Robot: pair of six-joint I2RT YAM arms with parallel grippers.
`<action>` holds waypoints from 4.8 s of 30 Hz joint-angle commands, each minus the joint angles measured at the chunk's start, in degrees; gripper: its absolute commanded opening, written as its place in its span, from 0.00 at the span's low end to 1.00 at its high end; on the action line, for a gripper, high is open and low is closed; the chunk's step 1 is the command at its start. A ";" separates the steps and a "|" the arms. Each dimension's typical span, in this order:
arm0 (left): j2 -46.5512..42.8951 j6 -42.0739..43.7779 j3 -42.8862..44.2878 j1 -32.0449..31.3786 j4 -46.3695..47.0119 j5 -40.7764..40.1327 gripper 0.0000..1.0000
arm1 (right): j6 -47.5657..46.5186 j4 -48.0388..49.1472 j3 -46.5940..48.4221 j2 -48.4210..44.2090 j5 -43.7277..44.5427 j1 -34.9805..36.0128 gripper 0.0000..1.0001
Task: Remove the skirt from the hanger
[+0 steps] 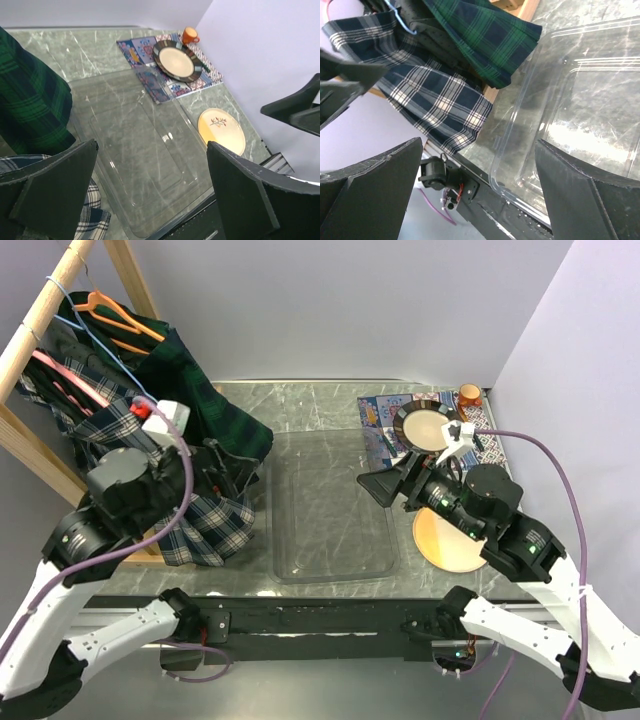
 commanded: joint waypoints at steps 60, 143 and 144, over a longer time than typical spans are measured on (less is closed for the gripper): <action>20.17 98.52 18.71 -26.40 82.24 -83.53 0.86 | -2.19 18.25 -3.94 4.23 -11.41 0.29 0.89; 23.59 93.72 53.44 -63.70 64.18 -84.82 0.97 | -23.55 34.14 73.94 81.93 10.39 27.09 0.68; 23.59 93.54 53.27 -63.70 64.18 -84.82 0.97 | -23.55 34.59 73.85 82.11 10.30 27.01 0.66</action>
